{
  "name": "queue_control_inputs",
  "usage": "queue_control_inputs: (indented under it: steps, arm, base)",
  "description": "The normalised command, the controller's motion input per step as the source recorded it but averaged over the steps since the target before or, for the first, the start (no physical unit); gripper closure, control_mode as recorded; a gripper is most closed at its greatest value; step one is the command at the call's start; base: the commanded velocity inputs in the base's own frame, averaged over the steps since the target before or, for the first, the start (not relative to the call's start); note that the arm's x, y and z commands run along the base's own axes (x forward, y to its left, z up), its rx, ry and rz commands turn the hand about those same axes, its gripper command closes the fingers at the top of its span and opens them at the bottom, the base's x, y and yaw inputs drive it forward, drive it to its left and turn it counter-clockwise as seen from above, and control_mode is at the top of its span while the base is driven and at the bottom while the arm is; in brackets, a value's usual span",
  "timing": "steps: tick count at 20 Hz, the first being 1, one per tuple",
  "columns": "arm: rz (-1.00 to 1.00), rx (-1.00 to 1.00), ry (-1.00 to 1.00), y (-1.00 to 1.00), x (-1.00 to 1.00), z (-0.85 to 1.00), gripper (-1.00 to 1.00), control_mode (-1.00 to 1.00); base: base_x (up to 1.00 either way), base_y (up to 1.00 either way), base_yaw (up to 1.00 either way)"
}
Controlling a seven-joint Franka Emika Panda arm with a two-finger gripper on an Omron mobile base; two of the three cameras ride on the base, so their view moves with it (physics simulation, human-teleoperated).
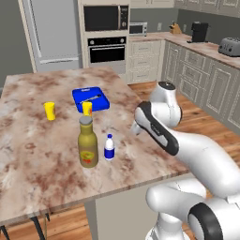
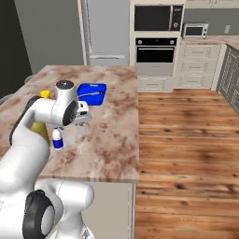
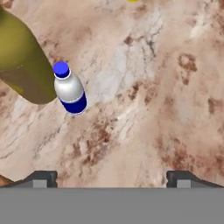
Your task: Place the drinks on the dining counter in a tight cluster.
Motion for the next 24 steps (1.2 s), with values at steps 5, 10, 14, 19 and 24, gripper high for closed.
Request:
queue_control_inputs:
  steps: [5, 10, 14, 19, 24]
  arm:
    - [-0.55, 0.00, 0.16, -0.80, -0.28, 0.87, -1.00, -1.00]
    - [-0.45, 0.03, 0.02, -0.56, -0.80, 0.78, -1.00, -1.00]
    - [-0.22, 0.09, -0.23, -0.01, -1.00, 0.54, -1.00, -1.00]
    - [-0.04, 0.10, -0.40, 0.01, -1.00, 0.24, -1.00, -1.00]
    - [-0.01, 0.00, -0.09, 0.00, -0.25, 0.09, -1.00, -1.00]
  base:
    - [0.00, 0.00, 0.00]
    - [0.00, 0.00, 0.00]
    - [0.00, 0.00, 0.00]
    - [0.00, 0.00, 0.00]
    - [0.00, 0.00, 0.00]
